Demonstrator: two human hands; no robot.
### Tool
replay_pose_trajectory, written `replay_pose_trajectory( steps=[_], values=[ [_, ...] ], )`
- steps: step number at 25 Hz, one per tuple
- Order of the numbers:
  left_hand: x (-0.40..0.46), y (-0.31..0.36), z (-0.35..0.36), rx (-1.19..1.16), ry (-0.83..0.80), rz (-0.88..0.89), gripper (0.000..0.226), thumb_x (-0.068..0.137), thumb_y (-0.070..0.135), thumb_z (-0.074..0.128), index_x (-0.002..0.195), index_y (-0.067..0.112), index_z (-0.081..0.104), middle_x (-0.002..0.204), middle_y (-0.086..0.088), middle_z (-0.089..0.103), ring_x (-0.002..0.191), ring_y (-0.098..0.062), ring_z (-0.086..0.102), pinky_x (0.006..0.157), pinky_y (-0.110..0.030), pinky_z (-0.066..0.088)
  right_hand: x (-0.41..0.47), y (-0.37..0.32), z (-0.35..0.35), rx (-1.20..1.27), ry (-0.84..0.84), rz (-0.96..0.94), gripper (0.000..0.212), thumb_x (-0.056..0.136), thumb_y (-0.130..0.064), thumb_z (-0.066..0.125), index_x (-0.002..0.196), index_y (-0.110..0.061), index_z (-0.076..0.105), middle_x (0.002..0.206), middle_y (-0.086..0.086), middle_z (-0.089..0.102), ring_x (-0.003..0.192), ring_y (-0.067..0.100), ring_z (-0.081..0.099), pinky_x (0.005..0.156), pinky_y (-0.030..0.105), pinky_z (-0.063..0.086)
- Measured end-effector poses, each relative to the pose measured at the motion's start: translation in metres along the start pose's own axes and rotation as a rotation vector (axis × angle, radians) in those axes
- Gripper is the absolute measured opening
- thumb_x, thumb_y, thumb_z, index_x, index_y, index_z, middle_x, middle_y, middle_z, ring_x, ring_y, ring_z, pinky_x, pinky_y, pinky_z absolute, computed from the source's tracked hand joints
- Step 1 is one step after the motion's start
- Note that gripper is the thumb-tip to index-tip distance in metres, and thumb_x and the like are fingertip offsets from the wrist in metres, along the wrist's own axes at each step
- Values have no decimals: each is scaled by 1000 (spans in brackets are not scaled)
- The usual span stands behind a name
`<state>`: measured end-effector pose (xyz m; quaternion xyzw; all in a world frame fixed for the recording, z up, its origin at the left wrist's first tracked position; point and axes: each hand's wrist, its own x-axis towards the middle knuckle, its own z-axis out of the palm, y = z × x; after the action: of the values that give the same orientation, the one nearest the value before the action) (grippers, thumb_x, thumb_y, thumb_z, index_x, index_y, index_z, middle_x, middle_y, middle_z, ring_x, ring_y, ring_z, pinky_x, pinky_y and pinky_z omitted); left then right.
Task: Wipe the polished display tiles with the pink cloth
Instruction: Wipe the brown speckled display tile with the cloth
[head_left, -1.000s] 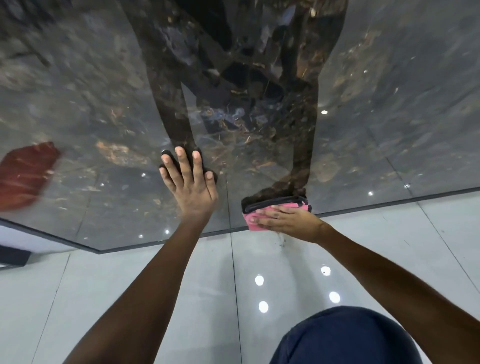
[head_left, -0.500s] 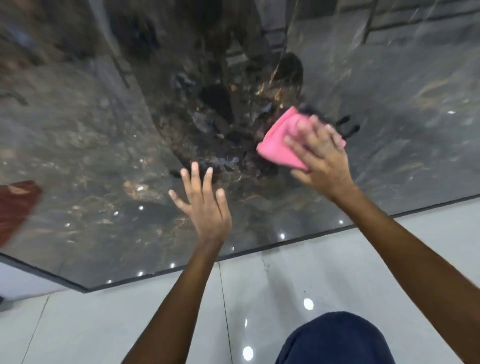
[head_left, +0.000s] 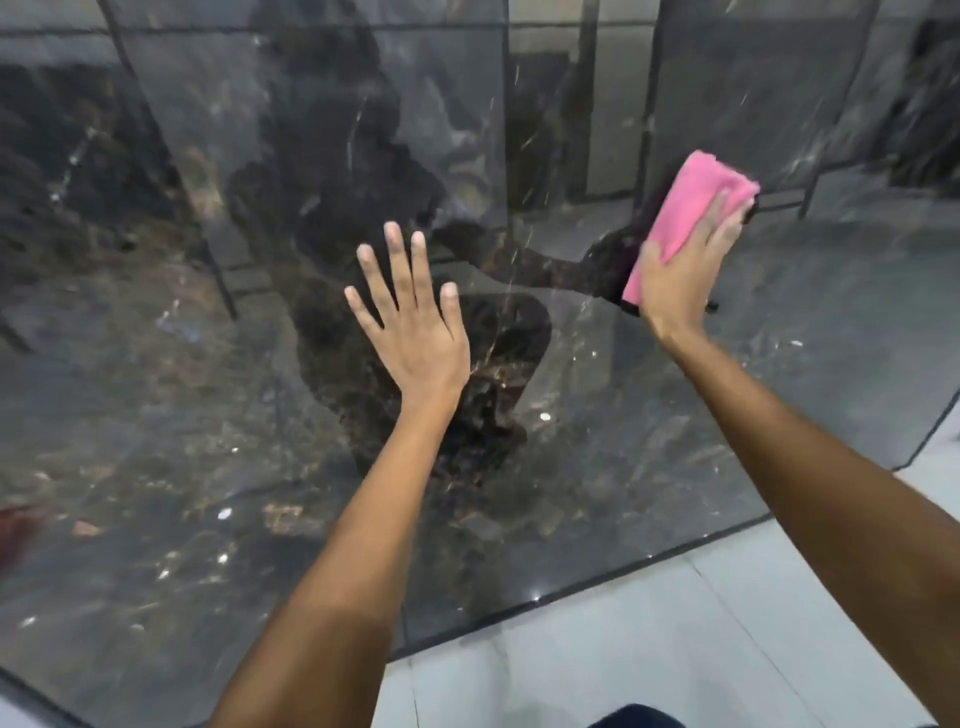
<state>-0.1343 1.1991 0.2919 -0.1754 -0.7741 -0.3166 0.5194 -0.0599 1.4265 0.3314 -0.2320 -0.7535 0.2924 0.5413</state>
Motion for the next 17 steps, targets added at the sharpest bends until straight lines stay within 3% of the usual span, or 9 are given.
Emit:
replay_pose_trajectory(
  steps=[1, 2, 4, 6, 7, 11, 13, 15, 17],
  values=[
    [3, 8, -2, -44, 21, -22, 53, 104, 36, 28, 152, 14, 24, 159, -12, 23, 147, -32, 10, 118, -53, 0, -12, -9, 4, -86, -49, -94, 92, 78, -24, 50, 151, 1, 1, 155, 31, -8, 145, 44, -5, 120, 48, 4],
    [9, 17, -5, -82, 41, -24, 52, 103, 33, 31, 151, 13, 26, 159, -14, 24, 147, -32, 10, 118, -50, -4, -28, -11, 11, -180, -148, -336, 96, 75, -22, 55, 151, 0, 0, 155, 32, -5, 143, 46, -5, 118, 54, 6],
    [33, 40, -4, -125, 88, 33, 52, 102, 30, 35, 150, 11, 30, 158, -17, 25, 146, -34, 12, 118, -46, -6, -53, 7, 16, -389, -353, -987, 92, 73, -24, 54, 151, -3, 10, 154, 32, 10, 141, 51, 5, 113, 62, 15],
    [67, 66, -1, -141, 119, 61, 52, 101, 29, 35, 150, 10, 33, 158, -16, 26, 147, -35, 14, 119, -46, -4, -19, 31, -2, -561, -337, -1233, 89, 72, -31, 46, 151, -8, 12, 153, 30, 19, 140, 50, 16, 110, 60, 21],
    [80, 76, 2, -125, 129, 54, 53, 101, 30, 35, 150, 10, 32, 159, -15, 25, 147, -36, 14, 119, -48, -2, 10, 41, -13, -542, -280, -1109, 91, 73, -31, 48, 152, -10, 7, 153, 32, 15, 141, 49, 13, 111, 59, 17],
    [94, 85, 21, 46, 147, 11, 53, 104, 31, 31, 154, 16, 25, 161, -7, 21, 148, -35, 13, 119, -54, 5, 122, 49, -62, -158, -22, -57, 84, 87, -34, 43, 154, -7, 0, 156, 26, -12, 144, 44, -9, 116, 58, 2],
    [91, 81, 29, 98, 185, -1, 52, 104, 30, 30, 154, 16, 24, 161, -6, 21, 149, -34, 14, 119, -52, 5, 137, 35, -54, -85, 54, -12, 82, 85, -32, 41, 153, -4, 5, 156, 28, -7, 145, 43, -6, 118, 53, 1],
    [91, 81, 33, 139, 217, -7, 52, 104, 27, 33, 154, 16, 24, 161, -7, 21, 149, -34, 13, 119, -51, 4, 116, 23, -30, -101, -19, -470, 86, 81, -25, 51, 153, -5, 9, 156, 29, 2, 145, 42, -1, 118, 45, -6],
    [90, 83, 34, 154, 240, 2, 52, 103, 24, 35, 153, 14, 27, 161, -9, 22, 148, -34, 13, 120, -51, 5, 93, 27, -19, -263, -167, -1249, 87, 76, -29, 54, 152, -11, 15, 157, 22, 15, 144, 39, 9, 118, 47, 1]
  ],
)
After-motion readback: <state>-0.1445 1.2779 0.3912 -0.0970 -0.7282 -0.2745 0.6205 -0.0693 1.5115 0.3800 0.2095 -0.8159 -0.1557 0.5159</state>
